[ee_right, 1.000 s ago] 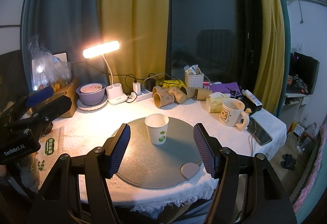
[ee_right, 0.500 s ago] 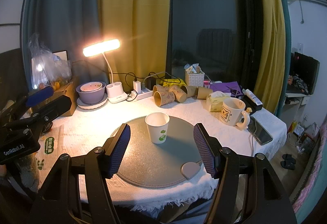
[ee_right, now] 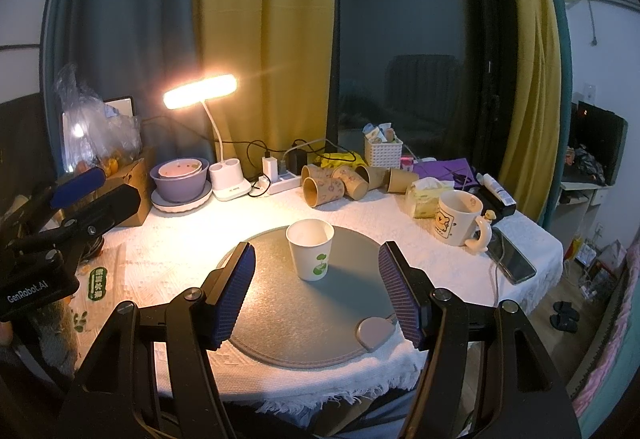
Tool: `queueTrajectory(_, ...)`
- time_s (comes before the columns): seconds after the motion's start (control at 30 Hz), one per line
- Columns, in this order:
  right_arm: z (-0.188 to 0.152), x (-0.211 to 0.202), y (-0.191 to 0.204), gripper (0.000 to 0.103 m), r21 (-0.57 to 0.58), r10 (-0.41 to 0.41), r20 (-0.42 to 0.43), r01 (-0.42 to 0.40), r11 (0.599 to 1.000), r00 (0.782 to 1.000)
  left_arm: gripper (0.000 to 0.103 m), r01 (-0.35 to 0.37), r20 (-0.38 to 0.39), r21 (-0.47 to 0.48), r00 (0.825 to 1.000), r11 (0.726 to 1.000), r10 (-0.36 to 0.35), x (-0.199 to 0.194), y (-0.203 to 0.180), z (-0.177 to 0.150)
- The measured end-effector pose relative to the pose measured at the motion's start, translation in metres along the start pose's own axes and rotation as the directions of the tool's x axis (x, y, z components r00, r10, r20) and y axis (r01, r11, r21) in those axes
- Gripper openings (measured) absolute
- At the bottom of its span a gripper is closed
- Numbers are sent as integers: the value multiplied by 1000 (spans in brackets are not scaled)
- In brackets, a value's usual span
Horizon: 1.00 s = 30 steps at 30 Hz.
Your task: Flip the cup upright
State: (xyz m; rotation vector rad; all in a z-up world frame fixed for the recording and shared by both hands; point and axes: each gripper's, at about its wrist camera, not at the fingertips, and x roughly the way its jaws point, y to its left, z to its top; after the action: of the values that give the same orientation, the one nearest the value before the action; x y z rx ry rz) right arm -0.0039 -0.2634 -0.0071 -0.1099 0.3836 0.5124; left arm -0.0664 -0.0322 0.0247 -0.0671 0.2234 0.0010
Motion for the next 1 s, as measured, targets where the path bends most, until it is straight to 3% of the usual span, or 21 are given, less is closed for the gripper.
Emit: queueTrajectory(1.0, 1, 1, 3, 67, -3, -1, -5, 1, 1000, 1000, 88, -9, 0, -9, 1000, 1000, 9, -2, -1, -2)
